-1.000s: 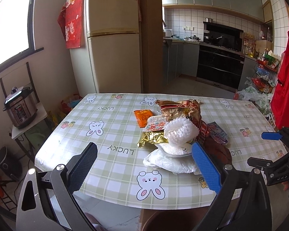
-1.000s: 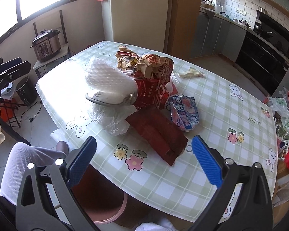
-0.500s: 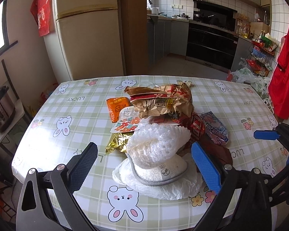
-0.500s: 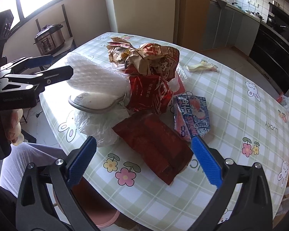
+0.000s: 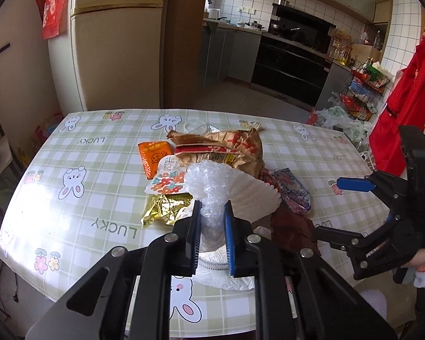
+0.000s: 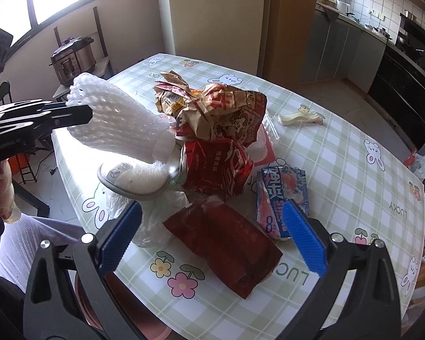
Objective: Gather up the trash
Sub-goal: 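Grasp the crumpled brown paper bag with the right gripper while the left gripper holds the foam net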
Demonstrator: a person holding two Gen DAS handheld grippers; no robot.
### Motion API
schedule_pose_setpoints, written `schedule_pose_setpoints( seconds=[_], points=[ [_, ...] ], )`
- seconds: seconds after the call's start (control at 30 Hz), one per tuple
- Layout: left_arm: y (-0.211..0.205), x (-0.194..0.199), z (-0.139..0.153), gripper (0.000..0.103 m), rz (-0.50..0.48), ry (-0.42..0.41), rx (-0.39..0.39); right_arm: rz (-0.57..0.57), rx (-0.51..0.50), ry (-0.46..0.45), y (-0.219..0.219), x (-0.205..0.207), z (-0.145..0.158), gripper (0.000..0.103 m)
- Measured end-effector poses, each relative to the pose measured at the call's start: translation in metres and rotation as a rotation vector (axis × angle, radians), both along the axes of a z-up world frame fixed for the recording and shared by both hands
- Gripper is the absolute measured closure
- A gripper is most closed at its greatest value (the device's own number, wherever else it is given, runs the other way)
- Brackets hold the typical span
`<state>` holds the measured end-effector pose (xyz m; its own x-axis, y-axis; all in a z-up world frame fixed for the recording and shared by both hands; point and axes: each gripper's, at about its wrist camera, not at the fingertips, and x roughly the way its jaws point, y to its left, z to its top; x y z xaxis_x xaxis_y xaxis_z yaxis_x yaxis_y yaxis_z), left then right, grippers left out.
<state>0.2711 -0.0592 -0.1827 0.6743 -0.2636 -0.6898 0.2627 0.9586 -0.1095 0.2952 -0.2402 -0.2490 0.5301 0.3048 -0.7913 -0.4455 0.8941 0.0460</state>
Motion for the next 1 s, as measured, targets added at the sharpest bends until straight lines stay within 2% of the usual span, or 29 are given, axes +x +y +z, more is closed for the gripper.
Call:
schedule_pose_setpoints(
  seconds=[0.07, 0.17, 0.33, 0.43, 0.53, 0.67, 0.77, 0.83, 1.0],
  points=[
    [0.006, -0.008, 0.011, 0.088, -0.014, -0.039, 0.000, -0.003, 0.016, 0.014, 0.003, 0.009, 0.005, 0.006],
    [0.022, -0.021, 0.027, 0.088, 0.003, -0.092, -0.008, -0.006, 0.013, -0.014, 0.010, 0.022, 0.015, 0.006],
    [0.066, -0.031, 0.040, 0.088, 0.146, -0.147, -0.022, 0.050, -0.034, -0.080, 0.042, 0.045, 0.026, 0.006],
    [0.093, -0.035, 0.039, 0.088, 0.227, -0.148, -0.030, 0.103, -0.097, -0.103, 0.067, 0.064, 0.027, 0.006],
    [0.116, -0.040, 0.037, 0.088, 0.292, -0.143, -0.031, 0.140, -0.098, -0.104, 0.087, 0.079, 0.029, 0.006],
    [0.135, -0.043, 0.030, 0.088, 0.348, -0.128, -0.037, 0.199, -0.155, -0.129, 0.120, 0.099, 0.026, 0.006],
    [0.142, -0.044, 0.025, 0.088, 0.361, -0.126, -0.029, 0.240, -0.215, -0.114, 0.148, 0.114, 0.016, 0.016],
    [0.146, -0.043, 0.022, 0.088, 0.365, -0.120, -0.034, 0.273, -0.308, -0.092, 0.166, 0.123, 0.003, 0.025],
    [0.151, -0.039, 0.015, 0.088, 0.361, -0.105, -0.045, 0.293, -0.454, -0.073, 0.179, 0.134, -0.022, 0.030]
  ],
)
